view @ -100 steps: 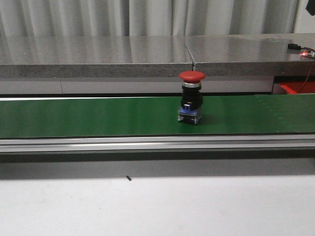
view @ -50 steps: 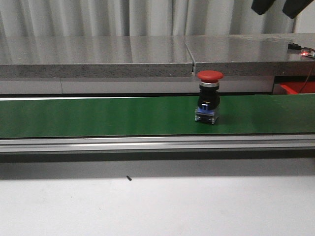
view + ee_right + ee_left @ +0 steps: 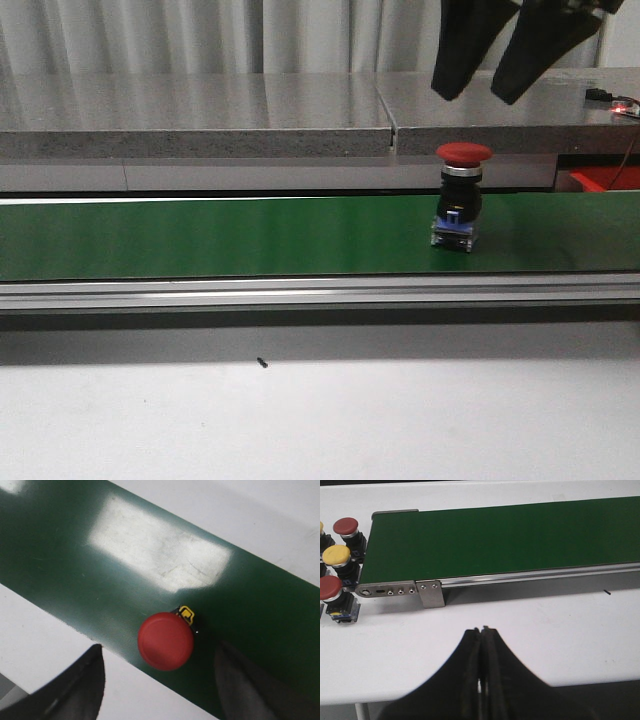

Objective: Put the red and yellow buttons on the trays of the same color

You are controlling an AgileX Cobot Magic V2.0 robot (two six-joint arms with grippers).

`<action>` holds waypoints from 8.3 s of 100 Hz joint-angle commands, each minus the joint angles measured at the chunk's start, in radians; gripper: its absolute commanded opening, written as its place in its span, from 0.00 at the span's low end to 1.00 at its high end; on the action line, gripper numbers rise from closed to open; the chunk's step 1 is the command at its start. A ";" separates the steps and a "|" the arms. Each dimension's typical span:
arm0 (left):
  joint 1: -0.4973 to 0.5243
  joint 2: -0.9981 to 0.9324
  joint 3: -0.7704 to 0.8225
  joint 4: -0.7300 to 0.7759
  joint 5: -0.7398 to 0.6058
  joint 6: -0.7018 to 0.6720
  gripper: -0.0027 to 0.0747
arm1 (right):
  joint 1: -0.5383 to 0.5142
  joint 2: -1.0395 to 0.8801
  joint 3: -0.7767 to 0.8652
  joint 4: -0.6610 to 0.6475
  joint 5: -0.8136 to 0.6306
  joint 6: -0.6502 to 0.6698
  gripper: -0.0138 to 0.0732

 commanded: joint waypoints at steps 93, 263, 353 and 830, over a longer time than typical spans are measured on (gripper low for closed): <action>-0.008 0.011 -0.025 -0.017 -0.062 -0.002 0.01 | -0.054 0.011 -0.030 -0.155 -0.060 -0.017 0.38; -0.008 0.011 -0.025 -0.017 -0.062 -0.002 0.01 | -0.594 0.443 -0.380 -0.065 -0.252 -0.016 0.38; -0.008 0.011 -0.025 -0.017 -0.062 -0.002 0.01 | -0.575 0.344 -0.375 -0.064 -0.254 -0.032 0.70; 0.627 1.495 -0.723 -0.005 -0.093 -0.190 0.83 | -0.312 -1.123 1.032 0.052 -0.611 -0.098 0.05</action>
